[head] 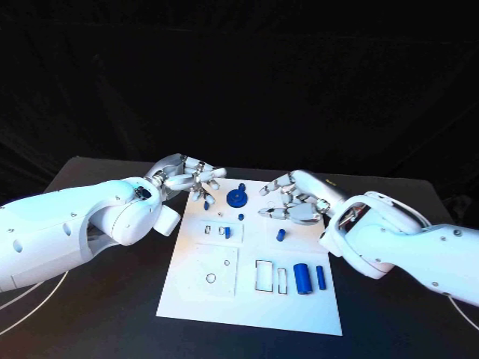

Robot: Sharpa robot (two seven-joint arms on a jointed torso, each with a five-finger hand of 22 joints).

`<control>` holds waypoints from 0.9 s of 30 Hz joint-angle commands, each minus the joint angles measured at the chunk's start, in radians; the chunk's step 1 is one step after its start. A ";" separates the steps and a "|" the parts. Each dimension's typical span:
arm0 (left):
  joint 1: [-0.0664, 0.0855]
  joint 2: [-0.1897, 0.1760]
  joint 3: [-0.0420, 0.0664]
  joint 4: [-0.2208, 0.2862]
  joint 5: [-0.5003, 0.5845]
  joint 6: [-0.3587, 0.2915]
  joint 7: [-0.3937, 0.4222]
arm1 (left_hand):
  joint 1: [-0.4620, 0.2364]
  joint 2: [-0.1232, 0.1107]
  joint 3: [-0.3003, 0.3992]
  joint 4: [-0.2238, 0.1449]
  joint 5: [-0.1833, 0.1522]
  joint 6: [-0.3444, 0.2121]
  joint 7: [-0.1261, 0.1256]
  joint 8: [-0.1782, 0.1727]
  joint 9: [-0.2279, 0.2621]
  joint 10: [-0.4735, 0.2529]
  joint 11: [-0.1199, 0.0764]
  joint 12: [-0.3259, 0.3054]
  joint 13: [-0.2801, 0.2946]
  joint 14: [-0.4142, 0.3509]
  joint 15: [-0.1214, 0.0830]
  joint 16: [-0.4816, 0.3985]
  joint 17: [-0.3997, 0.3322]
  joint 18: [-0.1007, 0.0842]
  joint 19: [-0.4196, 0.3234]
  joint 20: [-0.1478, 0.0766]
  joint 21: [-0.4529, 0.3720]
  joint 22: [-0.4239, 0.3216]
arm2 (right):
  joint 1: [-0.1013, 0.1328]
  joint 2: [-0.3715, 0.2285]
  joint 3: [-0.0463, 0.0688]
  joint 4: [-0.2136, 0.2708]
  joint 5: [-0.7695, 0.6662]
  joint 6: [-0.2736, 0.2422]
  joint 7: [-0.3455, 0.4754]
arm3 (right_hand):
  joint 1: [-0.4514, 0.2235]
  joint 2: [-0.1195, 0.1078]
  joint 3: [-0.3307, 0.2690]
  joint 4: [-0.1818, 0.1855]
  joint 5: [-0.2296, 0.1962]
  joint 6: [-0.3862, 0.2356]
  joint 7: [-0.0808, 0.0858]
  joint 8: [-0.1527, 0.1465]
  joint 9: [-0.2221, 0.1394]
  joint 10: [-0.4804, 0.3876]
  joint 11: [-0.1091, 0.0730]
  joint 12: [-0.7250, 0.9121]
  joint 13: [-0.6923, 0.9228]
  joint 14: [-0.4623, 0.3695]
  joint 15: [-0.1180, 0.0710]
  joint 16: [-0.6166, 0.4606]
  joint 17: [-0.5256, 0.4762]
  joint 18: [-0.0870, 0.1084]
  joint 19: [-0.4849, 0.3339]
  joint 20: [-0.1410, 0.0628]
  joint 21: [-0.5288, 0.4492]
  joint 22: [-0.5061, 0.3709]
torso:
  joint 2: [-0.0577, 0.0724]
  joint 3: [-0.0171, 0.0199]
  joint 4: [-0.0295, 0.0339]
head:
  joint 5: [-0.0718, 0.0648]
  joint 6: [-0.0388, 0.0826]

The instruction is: Assemble the parts on the task board

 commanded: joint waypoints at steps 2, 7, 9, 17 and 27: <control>0.021 0.028 0.001 -0.030 -0.292 0.228 -0.302 | -0.026 0.016 -0.018 0.038 -0.004 0.004 -0.014 0.041 0.037 -0.006 -0.024 0.154 0.138 0.037 -0.016 0.435 0.453 0.009 0.023 -0.036 0.123 0.078 | 0.018 -0.076 0.001 0.035 0.229 0.038 0.080 | 0.008 0.003 -0.002 -0.002 0.009 0.011 -0.003 0.010 0.002 0.009 -0.005 0.012 0.011 0.042 -0.009 0.004 0.014 0.008 0.005 -0.004 0.010 0.122 | -0.030 0.0084 -0.0053 | 0.013 -0.014; 0.048 0.079 0.000 -0.077 -0.493 0.342 -0.460 | -0.042 0.019 -0.051 0.081 0.004 -0.023 -0.033 0.111 0.098 -0.073 -0.030 0.396 0.363 0.065 -0.037 0.638 0.701 -0.035 0.112 -0.056 0.488 0.487 | 0.026 -0.131 0.001 0.043 0.249 0.047 0.070 | 0.006 0.004 -0.004 -0.002 0.010 0.016 -0.004 0.013 0.002 0.017 -0.006 0.020 0.018 0.045 -0.010 0.007 0.020 0.006 0.011 -0.005 0.016 0.127 | -0.045 0.0172 -0.0050 | 0.023 -0.024; 0.057 0.098 -0.001 -0.092 -0.544 0.363 -0.502 | -0.048 0.024 -0.061 0.092 0.001 -0.021 -0.038 0.146 0.125 -0.056 -0.037 0.533 0.502 0.078 -0.044 0.674 0.751 -0.050 0.129 -0.061 0.579 0.605 | 0.027 -0.140 0.001 0.043 0.248 0.047 0.067 | 0.006 0.004 -0.005 -0.002 0.012 0.018 -0.005 0.015 0.003 0.017 -0.007 0.020 0.018 0.045 -0.010 0.006 0.019 0.007 0.010 -0.006 0.015 0.126 | -0.048 0.0189 -0.0046 | 0.024 -0.025; 0.091 0.181 -0.015 -0.148 -0.664 0.449 -0.663 | -0.099 0.036 -0.122 0.094 -0.002 -0.064 -0.060 0.283 0.263 -0.017 -0.055 0.816 0.802 0.099 -0.060 0.721 0.820 -0.084 0.163 -0.073 0.775 0.869 | 0.029 -0.160 0.001 0.028 0.236 0.050 0.047 | 0.005 0.004 -0.009 -0.001 0.029 0.022 -0.007 0.019 0.003 0.019 -0.009 0.022 0.018 0.046 -0.013 0.005 0.018 0.006 0.013 -0.008 0.015 0.126 | -0.055 0.0248 -0.0036 | 0.030 -0.034; 0.110 0.261 -0.029 -0.200 -0.694 0.483 -0.783 | -0.151 0.021 -0.161 0.100 -0.002 -0.093 -0.065 0.329 0.325 -0.013 -0.057 0.856 0.850 0.104 -0.062 0.731 0.835 -0.090 0.164 -0.075 0.813 0.921 | 0.029 -0.165 0.001 0.014 0.227 0.048 0.028 | 0.000 0.003 -0.015 0.001 0.043 0.024 -0.009 0.023 0.003 0.020 -0.011 0.023 0.017 0.046 -0.014 0.004 0.018 0.006 0.014 -0.010 0.014 0.127 | -0.051 0.0256 -0.0044 | 0.033 -0.046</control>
